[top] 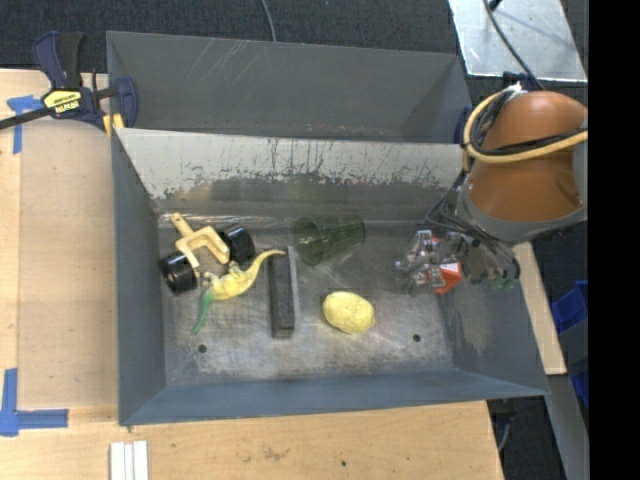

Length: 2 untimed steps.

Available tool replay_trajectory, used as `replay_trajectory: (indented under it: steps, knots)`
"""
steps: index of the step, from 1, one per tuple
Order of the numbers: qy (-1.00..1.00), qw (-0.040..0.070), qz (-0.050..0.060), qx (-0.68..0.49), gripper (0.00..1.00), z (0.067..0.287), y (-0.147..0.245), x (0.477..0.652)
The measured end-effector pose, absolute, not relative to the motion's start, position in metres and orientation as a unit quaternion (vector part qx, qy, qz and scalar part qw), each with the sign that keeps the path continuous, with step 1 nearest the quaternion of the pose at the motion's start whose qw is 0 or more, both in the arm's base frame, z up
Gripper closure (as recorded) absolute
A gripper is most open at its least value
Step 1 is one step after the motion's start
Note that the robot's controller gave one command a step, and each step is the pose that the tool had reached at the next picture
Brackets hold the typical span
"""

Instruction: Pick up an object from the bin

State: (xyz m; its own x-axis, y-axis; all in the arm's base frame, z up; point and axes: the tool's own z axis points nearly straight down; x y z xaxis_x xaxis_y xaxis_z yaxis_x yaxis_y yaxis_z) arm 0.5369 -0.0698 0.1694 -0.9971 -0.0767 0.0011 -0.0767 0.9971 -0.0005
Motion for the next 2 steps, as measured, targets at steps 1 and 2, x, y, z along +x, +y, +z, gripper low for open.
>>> replay_trajectory:
  steps: [1, 2]
  knots:
    - [-0.999, 0.000, 0.000, 0.053, 1.00, 0.229, -0.065, 0.532]
    - [-1.000, -0.001, 0.000, 0.021, 1.00, 0.284, -0.072, 0.538]
